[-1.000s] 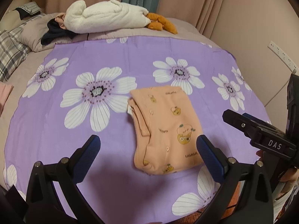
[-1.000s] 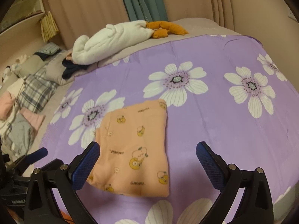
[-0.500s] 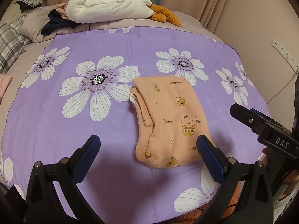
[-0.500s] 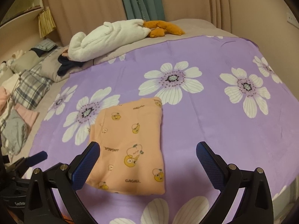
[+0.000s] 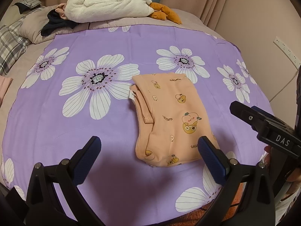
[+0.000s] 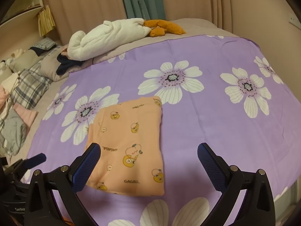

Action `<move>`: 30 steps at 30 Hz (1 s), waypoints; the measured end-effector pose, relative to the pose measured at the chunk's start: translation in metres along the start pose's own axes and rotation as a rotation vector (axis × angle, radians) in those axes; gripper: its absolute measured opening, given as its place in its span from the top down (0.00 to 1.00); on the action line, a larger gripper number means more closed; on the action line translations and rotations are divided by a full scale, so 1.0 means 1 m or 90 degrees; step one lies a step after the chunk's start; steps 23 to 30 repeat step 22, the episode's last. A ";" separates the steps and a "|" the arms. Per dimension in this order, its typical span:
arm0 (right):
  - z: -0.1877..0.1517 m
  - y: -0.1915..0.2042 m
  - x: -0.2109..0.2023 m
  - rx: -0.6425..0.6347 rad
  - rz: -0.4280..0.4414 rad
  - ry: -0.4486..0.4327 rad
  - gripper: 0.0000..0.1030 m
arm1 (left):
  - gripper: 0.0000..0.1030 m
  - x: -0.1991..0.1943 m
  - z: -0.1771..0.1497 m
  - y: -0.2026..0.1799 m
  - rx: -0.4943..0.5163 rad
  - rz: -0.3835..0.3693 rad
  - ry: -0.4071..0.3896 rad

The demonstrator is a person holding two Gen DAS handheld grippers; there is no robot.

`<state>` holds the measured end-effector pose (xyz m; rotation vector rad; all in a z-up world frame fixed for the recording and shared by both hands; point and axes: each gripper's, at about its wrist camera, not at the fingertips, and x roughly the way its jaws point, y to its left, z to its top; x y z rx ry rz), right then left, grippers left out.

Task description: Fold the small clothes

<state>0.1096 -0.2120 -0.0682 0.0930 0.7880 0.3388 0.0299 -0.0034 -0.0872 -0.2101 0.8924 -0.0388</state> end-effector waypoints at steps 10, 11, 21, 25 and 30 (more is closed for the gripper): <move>-0.001 -0.001 -0.001 -0.002 -0.012 -0.003 0.01 | 0.00 -0.003 -0.001 -0.005 0.005 -0.003 -0.003; -0.001 -0.002 -0.001 -0.001 -0.012 -0.003 0.01 | 0.00 -0.004 -0.001 -0.005 0.005 -0.002 -0.003; -0.003 -0.004 -0.002 0.002 -0.016 -0.003 0.01 | 0.00 -0.006 -0.003 -0.008 0.010 0.000 -0.003; -0.003 -0.003 -0.003 0.001 -0.015 -0.002 0.01 | 0.00 -0.007 -0.003 -0.008 0.010 -0.001 -0.002; -0.003 -0.003 -0.003 0.001 -0.015 -0.002 0.01 | 0.00 -0.007 -0.003 -0.008 0.010 -0.001 -0.002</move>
